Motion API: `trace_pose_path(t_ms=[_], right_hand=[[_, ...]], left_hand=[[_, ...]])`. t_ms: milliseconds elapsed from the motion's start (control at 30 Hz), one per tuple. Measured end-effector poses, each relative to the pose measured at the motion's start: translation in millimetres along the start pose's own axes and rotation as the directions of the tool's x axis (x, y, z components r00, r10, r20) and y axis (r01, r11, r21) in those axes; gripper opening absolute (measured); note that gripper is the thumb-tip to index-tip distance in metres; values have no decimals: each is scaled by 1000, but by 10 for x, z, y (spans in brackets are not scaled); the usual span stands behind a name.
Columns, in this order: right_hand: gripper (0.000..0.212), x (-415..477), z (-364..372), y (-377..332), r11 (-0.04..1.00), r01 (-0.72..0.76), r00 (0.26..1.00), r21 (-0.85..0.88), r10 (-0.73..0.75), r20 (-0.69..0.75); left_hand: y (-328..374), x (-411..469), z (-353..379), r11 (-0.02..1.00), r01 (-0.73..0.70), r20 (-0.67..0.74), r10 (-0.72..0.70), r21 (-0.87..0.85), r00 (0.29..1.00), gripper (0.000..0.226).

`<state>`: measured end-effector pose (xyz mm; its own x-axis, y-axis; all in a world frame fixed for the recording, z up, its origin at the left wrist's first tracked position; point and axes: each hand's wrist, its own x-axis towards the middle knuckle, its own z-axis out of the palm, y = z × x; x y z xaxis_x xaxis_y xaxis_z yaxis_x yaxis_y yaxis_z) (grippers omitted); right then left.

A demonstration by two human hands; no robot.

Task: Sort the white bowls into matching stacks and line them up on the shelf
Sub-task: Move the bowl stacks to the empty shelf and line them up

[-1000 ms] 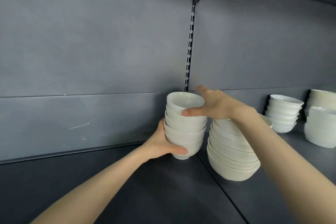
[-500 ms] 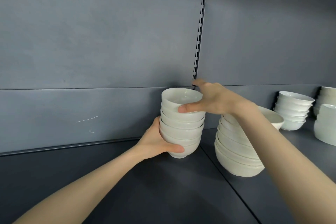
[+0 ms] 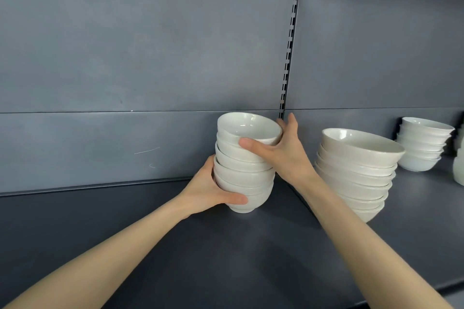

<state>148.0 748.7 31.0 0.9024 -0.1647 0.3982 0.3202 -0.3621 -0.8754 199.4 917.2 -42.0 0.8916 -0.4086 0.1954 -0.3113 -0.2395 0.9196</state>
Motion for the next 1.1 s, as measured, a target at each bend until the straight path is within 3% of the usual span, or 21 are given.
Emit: trace_pose_path(t_ms=[233, 367, 633, 833, 1100], right_hand=[[102, -91, 8, 228, 976, -42, 989, 211, 11, 145], [77, -128, 29, 418, 965, -92, 974, 244, 35, 225], [80, -149, 19, 489, 945, -209, 950, 252, 136, 281], [79, -193, 27, 450, 950, -193, 967, 244, 142, 213], [69, -318, -29, 251, 943, -182, 956, 278, 103, 274]], left_hand=[[11, -79, 9, 999, -3, 31, 5, -45, 1000, 98], [10, -91, 24, 997, 5, 63, 0, -79, 998, 105], [10, -97, 47, 997, -2, 74, 8, -83, 997, 103], [61, -137, 84, 994, -7, -25, 4, -112, 1000, 91], [322, -502, 55, 995, 1, -100, -11, -103, 995, 86]])
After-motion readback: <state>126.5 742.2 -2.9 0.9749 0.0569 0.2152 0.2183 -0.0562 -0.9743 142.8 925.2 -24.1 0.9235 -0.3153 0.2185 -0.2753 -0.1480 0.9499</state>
